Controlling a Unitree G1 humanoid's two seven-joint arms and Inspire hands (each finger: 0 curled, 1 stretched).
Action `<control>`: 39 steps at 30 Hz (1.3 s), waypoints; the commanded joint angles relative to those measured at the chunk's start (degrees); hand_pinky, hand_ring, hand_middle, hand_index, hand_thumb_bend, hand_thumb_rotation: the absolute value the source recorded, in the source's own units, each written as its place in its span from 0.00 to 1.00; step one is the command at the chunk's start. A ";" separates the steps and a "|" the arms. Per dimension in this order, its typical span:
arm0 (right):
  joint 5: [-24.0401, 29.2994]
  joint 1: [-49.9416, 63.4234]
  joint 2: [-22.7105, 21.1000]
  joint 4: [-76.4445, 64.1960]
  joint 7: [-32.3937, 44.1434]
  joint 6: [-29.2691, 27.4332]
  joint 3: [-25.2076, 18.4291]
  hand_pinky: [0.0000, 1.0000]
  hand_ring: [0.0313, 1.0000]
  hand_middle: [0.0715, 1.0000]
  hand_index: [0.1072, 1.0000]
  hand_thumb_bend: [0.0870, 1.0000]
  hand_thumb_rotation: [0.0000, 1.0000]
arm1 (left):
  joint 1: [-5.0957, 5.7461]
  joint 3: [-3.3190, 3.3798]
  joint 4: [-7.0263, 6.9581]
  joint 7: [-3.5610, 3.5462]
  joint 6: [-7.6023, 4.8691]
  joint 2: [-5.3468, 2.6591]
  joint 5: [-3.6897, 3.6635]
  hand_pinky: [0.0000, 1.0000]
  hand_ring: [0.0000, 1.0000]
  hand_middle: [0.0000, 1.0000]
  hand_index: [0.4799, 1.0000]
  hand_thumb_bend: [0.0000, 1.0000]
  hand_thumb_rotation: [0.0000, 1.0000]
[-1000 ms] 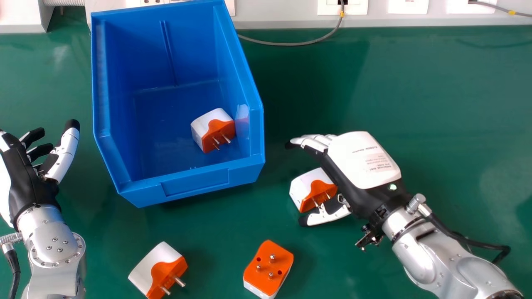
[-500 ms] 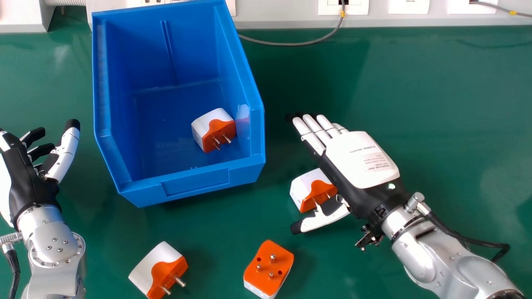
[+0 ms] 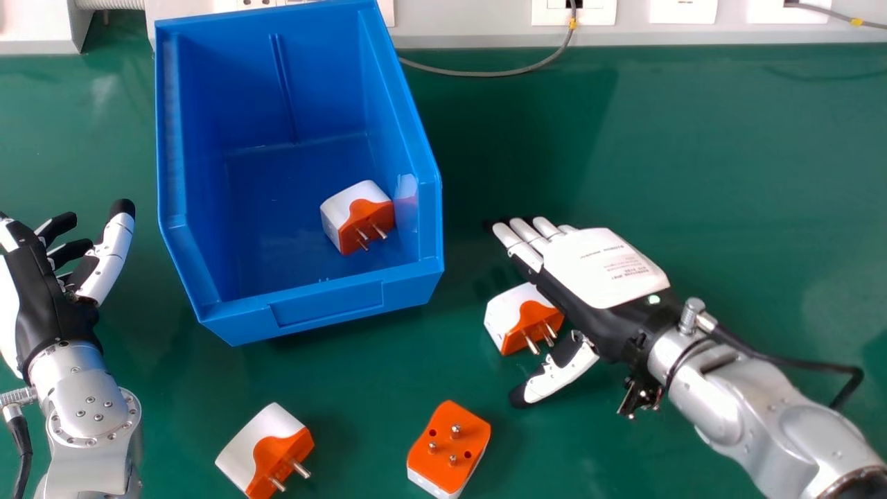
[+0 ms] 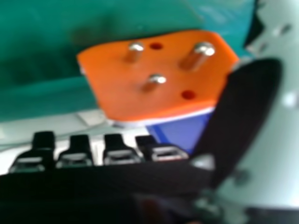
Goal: Pick all objects and put in blue box
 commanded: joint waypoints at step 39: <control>1.95 -5.92 1.86 17.46 -18.47 -16.58 0.97 0.50 0.58 0.63 0.58 0.63 0.01 | 0.81 0.71 -1.41 -1.48 1.46 1.17 -1.41 0.61 0.74 0.83 0.77 0.62 0.48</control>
